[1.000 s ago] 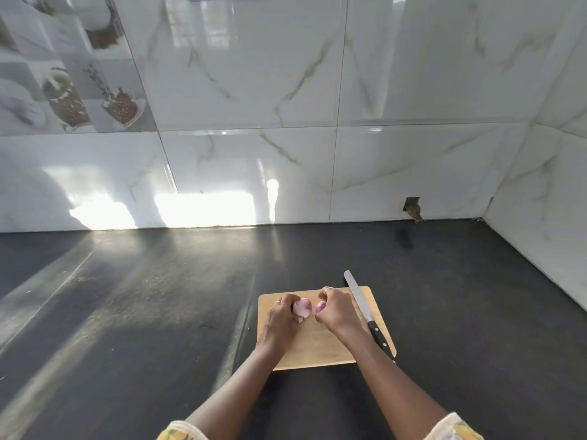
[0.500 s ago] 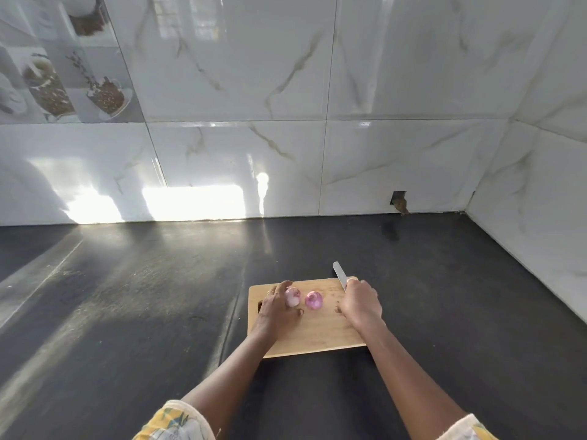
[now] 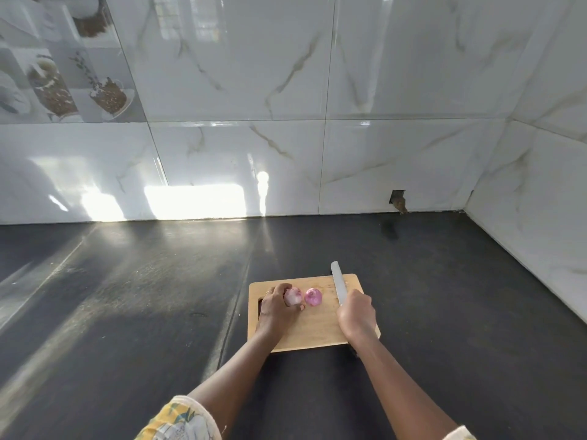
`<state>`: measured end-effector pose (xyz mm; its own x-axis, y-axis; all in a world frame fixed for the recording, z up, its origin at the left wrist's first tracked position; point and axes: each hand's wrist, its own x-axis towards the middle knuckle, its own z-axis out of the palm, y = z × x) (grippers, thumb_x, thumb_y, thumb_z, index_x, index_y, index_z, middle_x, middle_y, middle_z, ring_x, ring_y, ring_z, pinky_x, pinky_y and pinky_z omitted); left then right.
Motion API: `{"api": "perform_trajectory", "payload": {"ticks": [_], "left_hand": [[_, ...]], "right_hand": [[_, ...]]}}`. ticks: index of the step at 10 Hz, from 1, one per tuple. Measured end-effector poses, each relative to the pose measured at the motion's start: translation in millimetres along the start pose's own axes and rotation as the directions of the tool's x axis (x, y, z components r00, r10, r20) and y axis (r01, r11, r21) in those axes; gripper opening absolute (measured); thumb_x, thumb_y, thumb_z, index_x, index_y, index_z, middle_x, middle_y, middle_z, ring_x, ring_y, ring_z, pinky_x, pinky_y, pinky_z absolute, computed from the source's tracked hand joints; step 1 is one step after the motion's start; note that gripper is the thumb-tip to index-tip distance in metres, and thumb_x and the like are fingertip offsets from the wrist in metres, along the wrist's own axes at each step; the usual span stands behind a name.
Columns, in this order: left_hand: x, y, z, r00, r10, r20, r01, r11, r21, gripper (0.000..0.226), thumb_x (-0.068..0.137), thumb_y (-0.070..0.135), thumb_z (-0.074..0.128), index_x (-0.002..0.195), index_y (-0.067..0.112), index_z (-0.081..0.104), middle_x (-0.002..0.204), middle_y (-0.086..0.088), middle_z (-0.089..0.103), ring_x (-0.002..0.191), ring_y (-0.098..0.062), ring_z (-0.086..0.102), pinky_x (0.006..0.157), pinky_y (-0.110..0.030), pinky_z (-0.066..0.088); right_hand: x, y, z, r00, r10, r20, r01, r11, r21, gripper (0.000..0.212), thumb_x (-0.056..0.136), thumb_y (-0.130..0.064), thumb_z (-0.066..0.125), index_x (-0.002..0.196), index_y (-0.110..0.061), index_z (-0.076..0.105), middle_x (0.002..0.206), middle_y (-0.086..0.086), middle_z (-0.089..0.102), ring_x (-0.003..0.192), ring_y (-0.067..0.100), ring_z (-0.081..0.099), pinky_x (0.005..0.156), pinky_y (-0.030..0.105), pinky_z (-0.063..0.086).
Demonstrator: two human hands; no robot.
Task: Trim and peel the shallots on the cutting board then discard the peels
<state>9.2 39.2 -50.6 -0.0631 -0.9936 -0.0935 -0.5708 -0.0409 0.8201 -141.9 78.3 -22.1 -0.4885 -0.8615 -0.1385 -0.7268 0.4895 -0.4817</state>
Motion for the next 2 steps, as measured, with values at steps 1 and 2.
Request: {"api": "perform_trajectory", "payload": {"ticks": [1, 2], "left_hand": [[1.8, -3.0, -1.8, 0.999, 0.005, 0.035, -0.006, 0.999, 0.036, 0.059, 0.072, 0.022, 0.074, 0.127, 0.018, 0.05, 0.123, -0.004, 0.051, 0.114, -0.024, 0.049, 0.099, -0.029, 0.039], [0.1, 2.3, -6.9, 0.999, 0.031, -0.014, -0.03, 0.999, 0.04, 0.052, 0.084, 0.038, 0.062, 0.129, 0.015, 0.049, 0.125, -0.007, 0.052, 0.113, -0.024, 0.052, 0.099, -0.033, 0.04]], "right_hand": [[0.9, 0.6, -3.7, 1.0, 0.012, 0.025, -0.012, 1.0, 0.011, 0.021, 0.092, -0.003, 0.042, 0.108, -0.002, 0.056, 0.106, 0.011, 0.061, 0.08, 0.023, 0.053, 0.066, 0.031, 0.045], [3.8, 1.0, -11.3, 0.997, 0.008, 0.082, -0.008, 1.0, 0.003, 0.023, 0.089, -0.008, 0.054, 0.112, -0.005, 0.056, 0.11, 0.01, 0.062, 0.095, 0.028, 0.062, 0.068, 0.032, 0.046]]}}
